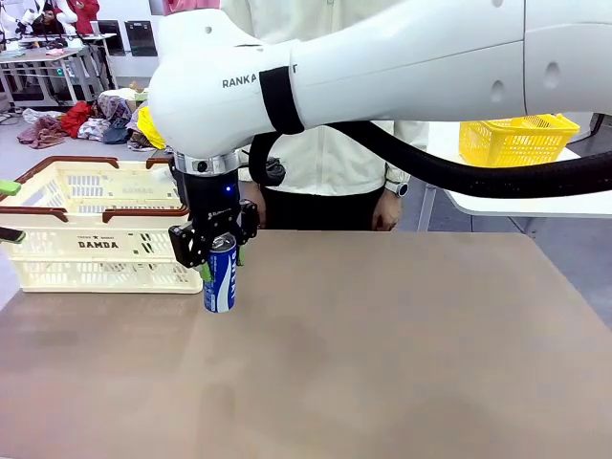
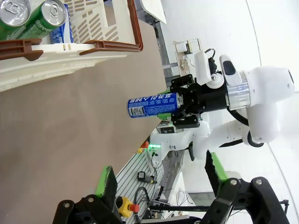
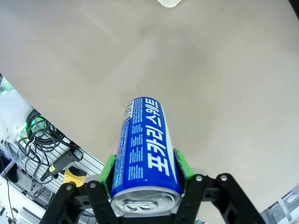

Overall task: Place the drinks into the Shopping basket.
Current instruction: Pick up one drink and place it into the Shopping basket.

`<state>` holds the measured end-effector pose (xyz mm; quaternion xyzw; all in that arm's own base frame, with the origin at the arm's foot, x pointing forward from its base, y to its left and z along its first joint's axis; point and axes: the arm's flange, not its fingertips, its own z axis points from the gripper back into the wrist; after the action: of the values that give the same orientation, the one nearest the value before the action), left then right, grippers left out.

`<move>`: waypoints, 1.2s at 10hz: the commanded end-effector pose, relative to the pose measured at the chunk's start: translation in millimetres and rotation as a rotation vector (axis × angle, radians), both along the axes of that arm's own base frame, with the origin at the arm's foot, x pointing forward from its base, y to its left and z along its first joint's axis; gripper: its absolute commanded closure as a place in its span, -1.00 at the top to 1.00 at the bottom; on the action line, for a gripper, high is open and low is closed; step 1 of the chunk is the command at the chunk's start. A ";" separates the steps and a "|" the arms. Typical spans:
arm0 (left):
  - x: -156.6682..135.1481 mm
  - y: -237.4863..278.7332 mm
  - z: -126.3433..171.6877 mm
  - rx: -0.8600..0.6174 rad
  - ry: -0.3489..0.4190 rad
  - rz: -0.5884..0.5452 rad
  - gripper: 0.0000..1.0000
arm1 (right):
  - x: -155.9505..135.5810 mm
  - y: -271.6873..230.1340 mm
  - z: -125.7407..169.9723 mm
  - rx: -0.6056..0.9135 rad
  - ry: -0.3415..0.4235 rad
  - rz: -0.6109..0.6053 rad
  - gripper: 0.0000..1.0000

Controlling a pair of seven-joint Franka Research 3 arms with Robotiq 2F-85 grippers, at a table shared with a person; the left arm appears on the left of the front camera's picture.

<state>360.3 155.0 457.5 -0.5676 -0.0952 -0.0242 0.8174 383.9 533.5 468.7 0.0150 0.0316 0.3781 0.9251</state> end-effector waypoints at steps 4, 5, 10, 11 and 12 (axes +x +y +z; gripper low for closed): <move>-2.2 1.1 2.0 0.002 0.000 -0.003 1.00 | 8.1 6.3 -53.1 -0.001 0.018 -0.008 -1.00; -2.2 1.1 2.0 0.002 0.000 -0.003 1.00 | 7.4 8.5 -68.5 -0.009 0.017 -0.048 -1.00; -2.2 1.1 2.0 0.002 0.000 -0.003 1.00 | -7.2 8.2 -96.2 -0.005 0.011 -0.021 -1.00; -2.2 1.1 2.0 0.002 0.000 -0.003 1.00 | -8.1 9.2 -99.0 -0.008 0.020 -0.016 -1.00; -2.2 1.1 2.0 0.002 0.000 -0.003 1.00 | -8.2 10.0 -101.0 -0.024 0.030 -0.012 0.04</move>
<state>360.3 155.0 457.5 -0.5676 -0.0952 -0.0241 0.8174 383.2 549.2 369.2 0.0159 0.0589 0.3745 0.9252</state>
